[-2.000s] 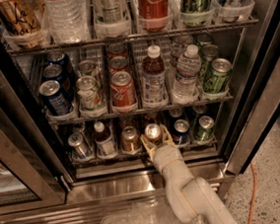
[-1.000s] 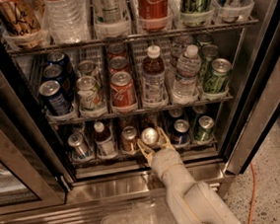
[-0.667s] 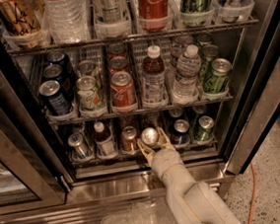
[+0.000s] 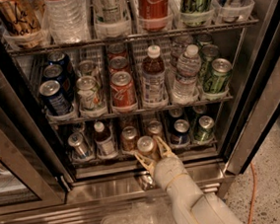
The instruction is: Pick orange can from bottom shelf of fridge
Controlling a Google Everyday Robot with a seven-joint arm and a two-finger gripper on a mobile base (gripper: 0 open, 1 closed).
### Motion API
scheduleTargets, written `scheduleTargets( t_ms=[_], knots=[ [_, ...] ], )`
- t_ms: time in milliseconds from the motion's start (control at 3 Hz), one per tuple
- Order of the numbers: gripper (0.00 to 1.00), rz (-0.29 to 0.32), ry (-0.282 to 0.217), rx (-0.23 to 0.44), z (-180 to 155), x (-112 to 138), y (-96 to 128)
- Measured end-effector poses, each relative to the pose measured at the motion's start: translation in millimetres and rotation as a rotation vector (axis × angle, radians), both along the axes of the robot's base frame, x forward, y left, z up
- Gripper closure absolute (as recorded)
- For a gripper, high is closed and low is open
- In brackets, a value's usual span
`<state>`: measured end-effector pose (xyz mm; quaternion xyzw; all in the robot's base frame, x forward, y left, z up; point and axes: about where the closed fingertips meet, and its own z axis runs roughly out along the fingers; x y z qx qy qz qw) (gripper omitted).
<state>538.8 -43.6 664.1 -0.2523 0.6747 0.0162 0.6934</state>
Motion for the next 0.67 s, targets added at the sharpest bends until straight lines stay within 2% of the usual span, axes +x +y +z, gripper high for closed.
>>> scheduleTargets(
  t_ms=[667],
  knots=[
    [1.00,0.018,0.015,-0.004,-6.9,-2.9,4.5]
  ],
)
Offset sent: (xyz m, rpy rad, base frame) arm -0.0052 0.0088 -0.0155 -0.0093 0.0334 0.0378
